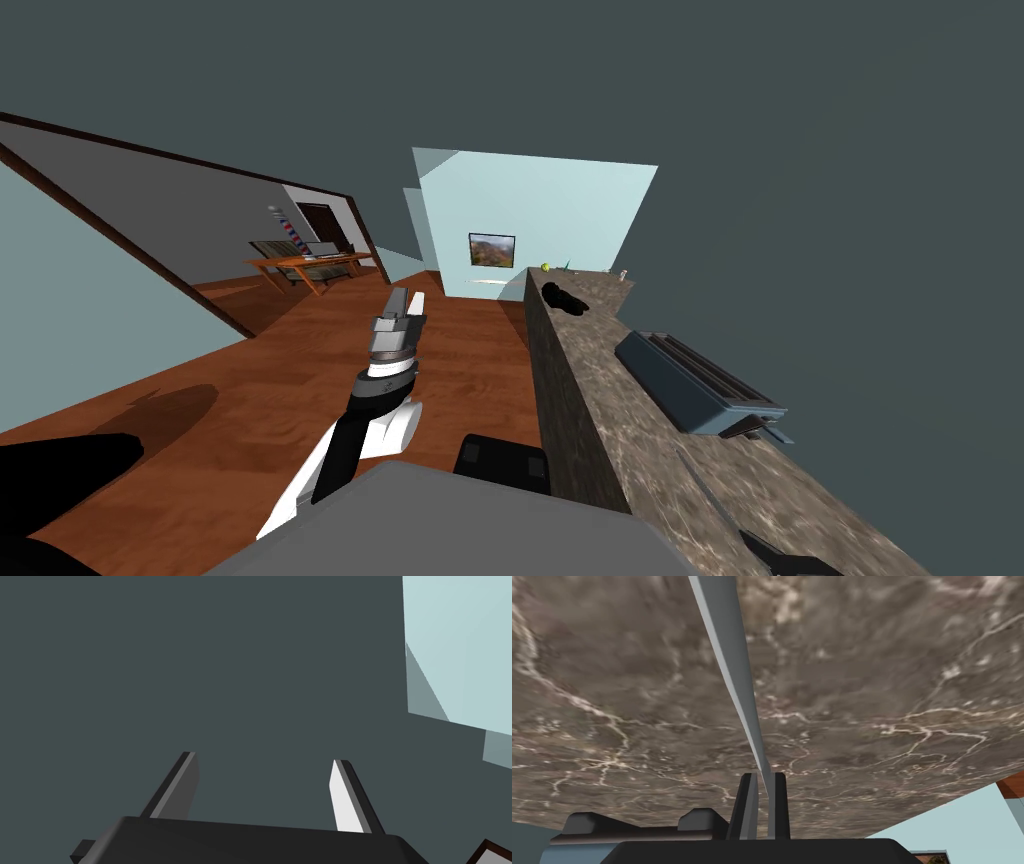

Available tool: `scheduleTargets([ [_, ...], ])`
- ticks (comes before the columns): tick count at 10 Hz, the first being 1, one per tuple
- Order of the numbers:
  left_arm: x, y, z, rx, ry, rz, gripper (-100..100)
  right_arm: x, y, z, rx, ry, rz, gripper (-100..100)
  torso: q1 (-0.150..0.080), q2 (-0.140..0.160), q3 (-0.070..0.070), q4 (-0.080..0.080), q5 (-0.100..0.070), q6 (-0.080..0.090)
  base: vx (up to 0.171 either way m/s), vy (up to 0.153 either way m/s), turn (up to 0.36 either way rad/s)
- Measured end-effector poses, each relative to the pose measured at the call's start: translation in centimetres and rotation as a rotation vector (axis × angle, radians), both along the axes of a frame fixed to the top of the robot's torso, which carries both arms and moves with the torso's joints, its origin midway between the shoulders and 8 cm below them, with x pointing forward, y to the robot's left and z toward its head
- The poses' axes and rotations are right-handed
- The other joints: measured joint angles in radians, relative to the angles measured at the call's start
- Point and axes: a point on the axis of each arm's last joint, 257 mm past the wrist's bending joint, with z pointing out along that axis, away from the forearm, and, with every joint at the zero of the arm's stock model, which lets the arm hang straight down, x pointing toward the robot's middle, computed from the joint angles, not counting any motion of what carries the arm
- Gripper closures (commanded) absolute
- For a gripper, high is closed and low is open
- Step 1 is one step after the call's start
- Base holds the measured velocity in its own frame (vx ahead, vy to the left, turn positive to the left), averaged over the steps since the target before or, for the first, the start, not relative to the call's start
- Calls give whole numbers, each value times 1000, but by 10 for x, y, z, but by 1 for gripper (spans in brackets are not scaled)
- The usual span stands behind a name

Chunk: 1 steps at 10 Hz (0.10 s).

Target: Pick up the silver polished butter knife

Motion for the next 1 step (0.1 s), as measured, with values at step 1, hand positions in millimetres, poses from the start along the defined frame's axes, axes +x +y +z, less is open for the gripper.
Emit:
scheduleTargets([
  [1, 0, 0, 0, 0, 0, 0, 0, 0, 0, 0, 2, 0, 0, 0, 0, -1, -1, 0, 0, -1, 0, 0, 0],
])
